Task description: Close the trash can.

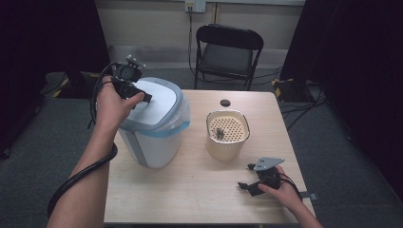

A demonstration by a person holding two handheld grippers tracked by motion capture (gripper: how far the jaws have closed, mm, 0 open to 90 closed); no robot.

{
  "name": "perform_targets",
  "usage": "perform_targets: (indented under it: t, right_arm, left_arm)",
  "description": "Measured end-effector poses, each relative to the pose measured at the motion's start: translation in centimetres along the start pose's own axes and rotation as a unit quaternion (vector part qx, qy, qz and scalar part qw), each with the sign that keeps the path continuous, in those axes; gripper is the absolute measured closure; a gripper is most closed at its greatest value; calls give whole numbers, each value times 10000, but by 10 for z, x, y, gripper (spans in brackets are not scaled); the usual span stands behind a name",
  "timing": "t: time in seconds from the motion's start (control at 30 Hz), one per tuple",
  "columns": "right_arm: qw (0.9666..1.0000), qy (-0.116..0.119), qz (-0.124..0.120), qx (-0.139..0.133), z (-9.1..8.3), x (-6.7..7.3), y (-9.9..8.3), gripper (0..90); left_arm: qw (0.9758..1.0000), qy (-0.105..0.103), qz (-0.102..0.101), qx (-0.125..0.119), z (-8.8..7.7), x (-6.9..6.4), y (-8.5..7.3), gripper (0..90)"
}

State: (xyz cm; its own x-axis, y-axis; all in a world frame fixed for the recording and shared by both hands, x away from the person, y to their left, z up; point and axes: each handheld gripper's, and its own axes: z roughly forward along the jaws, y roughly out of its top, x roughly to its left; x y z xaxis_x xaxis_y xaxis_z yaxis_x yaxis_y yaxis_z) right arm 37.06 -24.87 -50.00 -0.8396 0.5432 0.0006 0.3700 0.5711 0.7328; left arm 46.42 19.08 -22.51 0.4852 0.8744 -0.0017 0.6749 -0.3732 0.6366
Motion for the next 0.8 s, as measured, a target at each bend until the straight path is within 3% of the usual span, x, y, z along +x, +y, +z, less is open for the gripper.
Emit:
perform_targets:
  t: [0.23,0.27,0.3,0.33,0.37,0.4,0.43,0.5,0.53,0.57,0.6,0.63,0.7,0.73,0.77,0.8]
  right_arm:
    - [10000,8,-1,1,0,0,0,136]
    - [10000,6,-1,2,0,0,0,135]
    - [10000,6,-1,2,0,0,0,135]
    - [10000,5,-2,2,0,0,0,136]
    - [10000,5,-2,2,0,0,0,136]
    - [10000,7,5,2,0,0,0,136]
    - [10000,4,-9,-3,0,0,0,136]
    - [10000,2,-3,-6,0,0,0,136]
    - [10000,2,1,-5,0,0,0,136]
    - [10000,2,-2,-5,0,0,0,136]
    - [10000,2,-2,-5,0,0,0,136]
    - [10000,1,-2,-5,0,0,0,136]
    - [10000,0,-1,-6,0,0,0,136]
    - [10000,1,-2,-6,0,0,0,136]
    - [10000,-13,-2,-11,0,0,0,136]
    - [10000,-11,-3,-13,0,0,0,135]
  left_arm:
    - [9999,-56,-76,-136,18,0,12,731]
    - [10000,-37,32,-65,17,-3,16,730]
    - [10000,-37,32,-65,17,-3,16,656]
    - [10000,-27,21,26,16,-5,16,452]
    - [9999,131,-30,17,14,-8,15,452]
    - [9997,70,-28,-240,7,-11,13,288]
    - [9985,-134,0,-540,-3,-15,9,257]
    - [9928,-636,167,-1005,-21,-28,-5,214]
    - [9859,-1064,388,-1230,-34,-45,-24,119]
    - [9848,-1129,556,-1201,-38,-57,-36,153]
    - [9848,-1129,556,-1201,-38,-57,-36,177]
    - [9811,-1321,650,-1253,-38,-69,-49,177]
    - [9712,-1868,830,-1226,-32,-90,-74,140]
    - [9673,-2020,919,-1225,-28,-100,-87,179]
    - [9644,-2138,960,-1223,-22,-108,-98,164]
    - [9595,-2385,884,-1211,-8,-120,-119,167]
